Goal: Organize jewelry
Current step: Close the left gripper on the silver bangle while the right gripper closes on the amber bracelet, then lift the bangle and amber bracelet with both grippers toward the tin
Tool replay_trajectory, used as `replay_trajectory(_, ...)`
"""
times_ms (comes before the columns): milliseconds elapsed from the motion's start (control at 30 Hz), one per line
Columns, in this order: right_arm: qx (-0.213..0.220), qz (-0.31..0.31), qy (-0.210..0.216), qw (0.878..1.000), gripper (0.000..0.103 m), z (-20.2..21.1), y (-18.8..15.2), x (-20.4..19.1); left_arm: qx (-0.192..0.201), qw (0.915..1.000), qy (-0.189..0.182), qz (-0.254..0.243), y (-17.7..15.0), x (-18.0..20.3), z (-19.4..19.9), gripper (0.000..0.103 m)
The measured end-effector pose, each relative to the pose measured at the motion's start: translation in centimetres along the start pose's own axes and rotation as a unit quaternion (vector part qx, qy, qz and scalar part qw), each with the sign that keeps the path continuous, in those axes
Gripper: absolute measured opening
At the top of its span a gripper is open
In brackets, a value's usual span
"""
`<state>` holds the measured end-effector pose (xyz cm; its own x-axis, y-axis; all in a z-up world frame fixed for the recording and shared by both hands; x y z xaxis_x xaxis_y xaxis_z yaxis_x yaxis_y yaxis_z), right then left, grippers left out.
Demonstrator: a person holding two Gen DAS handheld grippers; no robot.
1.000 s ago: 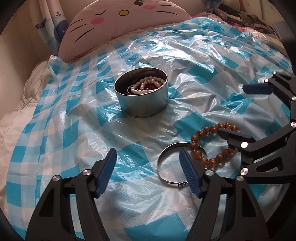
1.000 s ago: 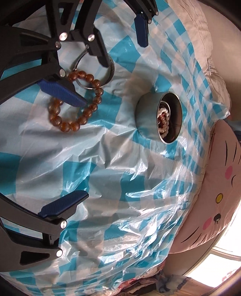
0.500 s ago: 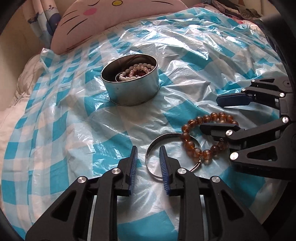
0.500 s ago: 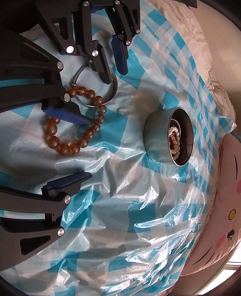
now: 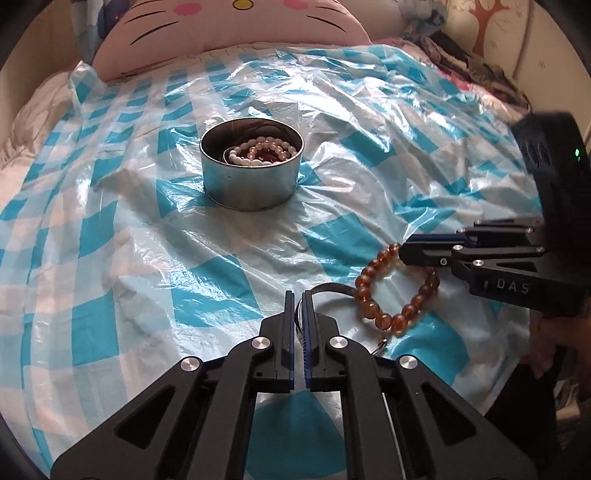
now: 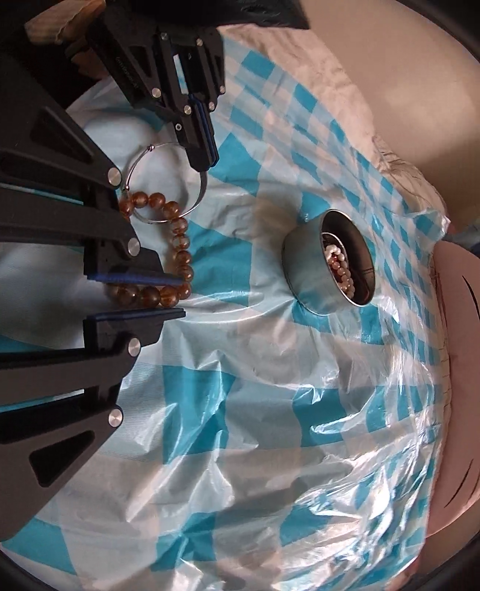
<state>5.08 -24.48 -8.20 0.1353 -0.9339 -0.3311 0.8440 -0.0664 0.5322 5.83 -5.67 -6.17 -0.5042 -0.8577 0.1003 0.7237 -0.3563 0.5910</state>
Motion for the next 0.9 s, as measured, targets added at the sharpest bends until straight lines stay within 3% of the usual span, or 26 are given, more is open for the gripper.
replay_trajectory(133, 0.023, -0.072, 0.07, 0.995, 0.013, 1.3, -0.3, 1.2, 0.018, 0.9987, -0.022, 0.042, 0.2, -1.5, 0.8, 0.004)
replay_trajectory(300, 0.054, -0.142, 0.134, 0.979, 0.013, 2.3, -0.7, 2.7, 0.03, 0.9956, -0.036, 0.082, 0.4, -2.9, 1.2, 0.004)
replay_trajectory(400, 0.065, -0.157, 0.146, 0.975, 0.013, 2.7, -0.8, 3.4, 0.037, 0.9942, -0.039, 0.093, 0.6, -3.5, 1.3, 0.004)
replay_trajectory(500, 0.059, -0.13, 0.112, 0.983, 0.013, 2.7, -0.4, 3.0, 0.032, 0.9948, -0.031, 0.091, 0.7, -3.5, 1.0, 0.004)
replay_trajectory(633, 0.076, -0.114, 0.131, 0.982, 0.013, 3.0, 0.1, 2.4, 0.038, 0.9949, -0.03, 0.088, 0.9, -3.2, 1.0, 0.004)
replay_trajectory(800, 0.107, -0.164, 0.221, 0.955, 0.013, 3.2, -0.2, 2.7, 0.066, 0.994, -0.028, 0.083, 1.1, -2.9, 2.0, 0.004)
replay_trajectory(900, 0.134, -0.179, 0.247, 0.943, 0.013, 4.0, -0.2, 2.9, 0.092, 0.9928, -0.015, 0.075, 1.2, -2.4, 3.1, 0.004)
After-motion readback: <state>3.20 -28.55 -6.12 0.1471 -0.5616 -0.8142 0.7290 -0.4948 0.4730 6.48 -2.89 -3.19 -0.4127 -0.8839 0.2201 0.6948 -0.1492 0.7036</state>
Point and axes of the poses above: each gripper's, at about its wrist camera, not at the fingertips, and z roughly against the way its jaws point, x to its right, y to its top, the point moved 1 cm from there along -z, roughly the way its jaws point, and after that the axes turned 3 degrees about x, right-handed, at the moved point
